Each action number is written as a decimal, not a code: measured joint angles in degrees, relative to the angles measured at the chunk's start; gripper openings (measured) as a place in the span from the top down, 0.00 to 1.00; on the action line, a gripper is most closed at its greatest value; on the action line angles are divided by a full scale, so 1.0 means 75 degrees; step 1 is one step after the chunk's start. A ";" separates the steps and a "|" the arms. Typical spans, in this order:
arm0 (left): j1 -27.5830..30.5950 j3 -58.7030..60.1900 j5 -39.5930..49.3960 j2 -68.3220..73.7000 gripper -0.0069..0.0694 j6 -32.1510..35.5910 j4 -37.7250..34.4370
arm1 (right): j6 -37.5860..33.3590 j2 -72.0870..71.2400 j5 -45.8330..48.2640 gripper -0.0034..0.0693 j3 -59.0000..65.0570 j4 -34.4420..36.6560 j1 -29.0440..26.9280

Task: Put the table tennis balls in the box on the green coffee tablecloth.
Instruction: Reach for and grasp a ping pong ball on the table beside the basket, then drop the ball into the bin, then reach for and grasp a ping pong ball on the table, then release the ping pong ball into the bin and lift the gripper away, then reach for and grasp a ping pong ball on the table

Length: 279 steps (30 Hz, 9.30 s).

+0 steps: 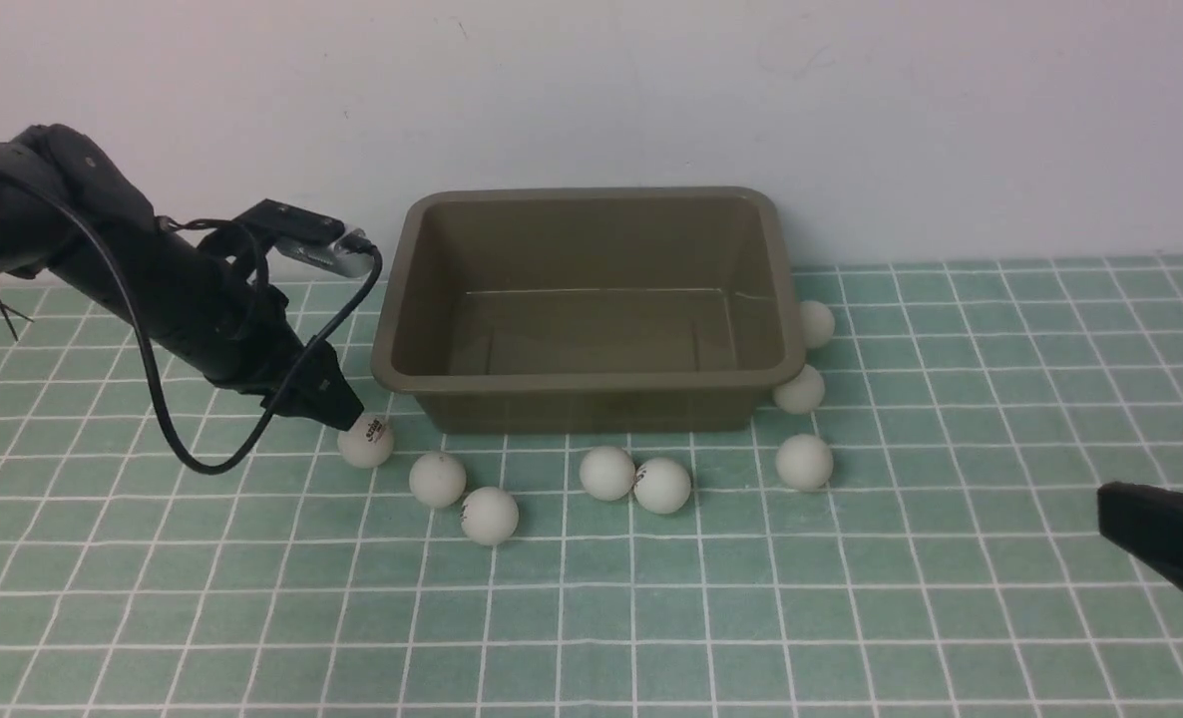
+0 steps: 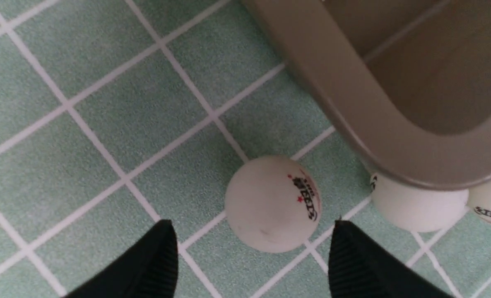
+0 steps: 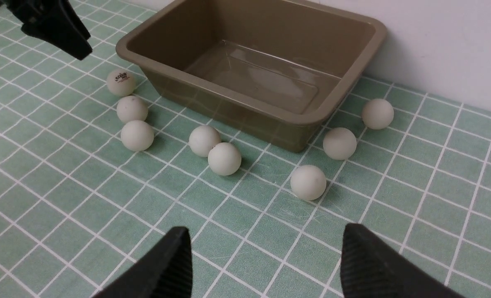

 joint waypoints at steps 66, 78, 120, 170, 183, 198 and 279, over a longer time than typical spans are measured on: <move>-0.1127 -0.0064 -0.0993 -0.1605 0.18 0.1300 -0.1612 | -0.0299 0.0000 -0.0255 0.35 0.0000 0.0007 0.0000; -0.1079 -0.0064 -0.0714 -0.4231 0.42 0.0000 -0.0663 | -0.0645 0.0000 -0.0527 0.35 0.0000 0.0084 0.0000; -0.1079 0.1166 -0.0223 -0.4535 0.87 -0.4433 0.2960 | -0.1116 0.1824 -0.0307 0.35 -0.0101 0.0844 0.0000; -0.1079 0.1166 -0.0534 -0.4535 0.81 -0.4391 0.2394 | -0.0600 0.9627 -0.1912 0.29 -0.4049 0.0319 0.1915; -0.1079 0.1166 -0.0417 -0.4535 0.81 -0.4391 0.2394 | -0.0593 1.0084 -0.1973 0.31 -0.4337 0.0284 0.1915; -0.1079 0.1166 -0.0424 -0.4535 0.81 -0.4391 0.2394 | -0.0191 1.0084 -0.2094 0.50 -0.4345 0.0230 0.1915; -0.1079 0.1166 -0.0547 -0.4535 0.81 -0.4384 0.1831 | 0.0738 1.3493 0.1892 0.35 -1.1372 -0.0942 0.0453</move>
